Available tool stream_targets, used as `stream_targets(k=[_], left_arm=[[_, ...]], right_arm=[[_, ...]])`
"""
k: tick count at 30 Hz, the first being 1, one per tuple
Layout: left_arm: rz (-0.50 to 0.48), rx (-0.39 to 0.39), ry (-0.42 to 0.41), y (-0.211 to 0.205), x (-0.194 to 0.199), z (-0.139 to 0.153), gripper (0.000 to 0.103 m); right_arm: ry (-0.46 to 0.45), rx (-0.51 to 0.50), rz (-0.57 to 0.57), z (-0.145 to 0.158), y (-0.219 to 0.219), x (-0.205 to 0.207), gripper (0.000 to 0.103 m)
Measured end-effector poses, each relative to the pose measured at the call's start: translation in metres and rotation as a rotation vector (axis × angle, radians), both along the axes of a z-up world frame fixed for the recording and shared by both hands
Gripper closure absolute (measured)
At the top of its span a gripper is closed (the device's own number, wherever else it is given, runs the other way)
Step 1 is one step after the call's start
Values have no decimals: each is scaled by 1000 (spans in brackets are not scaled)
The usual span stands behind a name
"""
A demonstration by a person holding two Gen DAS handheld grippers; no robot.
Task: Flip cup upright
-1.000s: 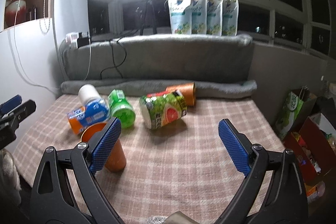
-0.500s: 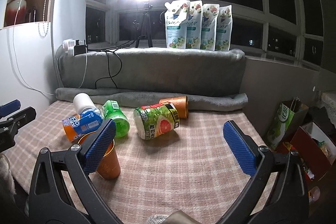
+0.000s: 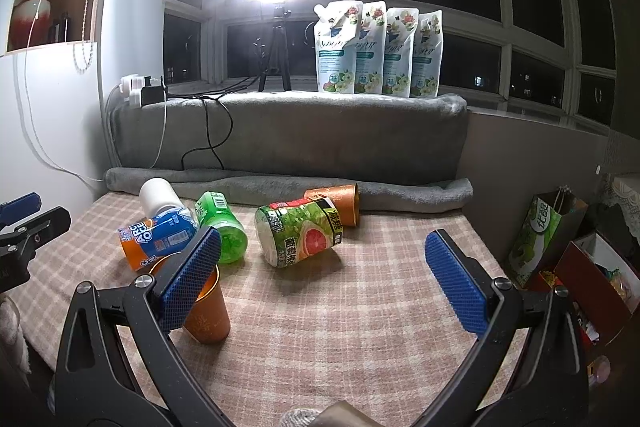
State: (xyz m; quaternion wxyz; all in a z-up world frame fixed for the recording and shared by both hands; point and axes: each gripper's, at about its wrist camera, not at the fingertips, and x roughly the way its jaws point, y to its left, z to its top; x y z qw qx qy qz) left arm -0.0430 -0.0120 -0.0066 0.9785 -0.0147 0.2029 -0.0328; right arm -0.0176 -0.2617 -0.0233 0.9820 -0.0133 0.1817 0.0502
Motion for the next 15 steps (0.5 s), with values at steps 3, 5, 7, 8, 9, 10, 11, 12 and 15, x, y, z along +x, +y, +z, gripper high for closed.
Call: stream_targets(k=[3,5,7,8,9,10,11,12,15], left_arm=[[-1,2,-2,0,0,0,20],[0,3,-5,-1,-1,-1,20],[0,5,-9,-2,-1,-1,20],[0,5,-10,-1,0,-1,20],[-1,6,-10,-1,0,-1,20],[-2,8,-12,-2,-1,-1,20],[0,10,-15,-2,-1,-1,20],[2,11,-17,-2,-2,0,20],[1,13,-19,-1,-2,0,20]], right_arm=[[1,-1,0,0,1,0,0],[0,0,-2,0,1,0,0],[0,0,-1,0,1,0,0],[0,0,0,0,1,0,0],[0,-2,0,0,1,0,0],[-1,-2,-2,0,1,-1,0],[-1,-2,-2,0,1,-1,0],[1,-1,-1,0,1,-1,0],[2,-4,2,-1,2,0,0]])
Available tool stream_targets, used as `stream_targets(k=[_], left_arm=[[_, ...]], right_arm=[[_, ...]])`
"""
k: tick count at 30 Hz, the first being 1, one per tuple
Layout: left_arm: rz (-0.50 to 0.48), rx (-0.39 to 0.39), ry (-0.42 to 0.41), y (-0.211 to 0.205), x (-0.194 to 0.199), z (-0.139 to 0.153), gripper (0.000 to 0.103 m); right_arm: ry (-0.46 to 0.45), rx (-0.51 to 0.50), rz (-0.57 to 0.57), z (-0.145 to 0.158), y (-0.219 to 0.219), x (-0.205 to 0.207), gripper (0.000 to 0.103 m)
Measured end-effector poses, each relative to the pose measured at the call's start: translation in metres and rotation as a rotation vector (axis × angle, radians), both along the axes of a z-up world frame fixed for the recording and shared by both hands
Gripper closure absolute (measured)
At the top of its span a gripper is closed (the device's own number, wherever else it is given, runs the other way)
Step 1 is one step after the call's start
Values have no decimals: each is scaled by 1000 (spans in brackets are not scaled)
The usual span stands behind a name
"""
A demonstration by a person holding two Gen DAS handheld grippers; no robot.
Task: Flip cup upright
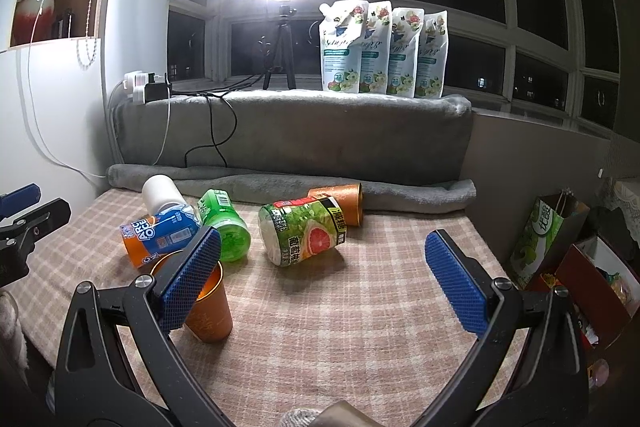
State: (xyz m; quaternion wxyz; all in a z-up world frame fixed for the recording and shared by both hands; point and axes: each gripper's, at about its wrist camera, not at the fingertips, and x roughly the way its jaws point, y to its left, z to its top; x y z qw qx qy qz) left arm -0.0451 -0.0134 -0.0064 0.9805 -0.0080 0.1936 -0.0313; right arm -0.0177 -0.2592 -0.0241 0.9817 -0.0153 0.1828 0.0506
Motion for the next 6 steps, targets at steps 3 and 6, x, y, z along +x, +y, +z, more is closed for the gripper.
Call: stream_targets(k=[3,6], left_arm=[[4,3,-4,1,0,1,19],[7,0,-3,2,0,2,19]], right_arm=[[1,1,2,0,1,0,0],[3,-1,5,-1,2,0,0]])
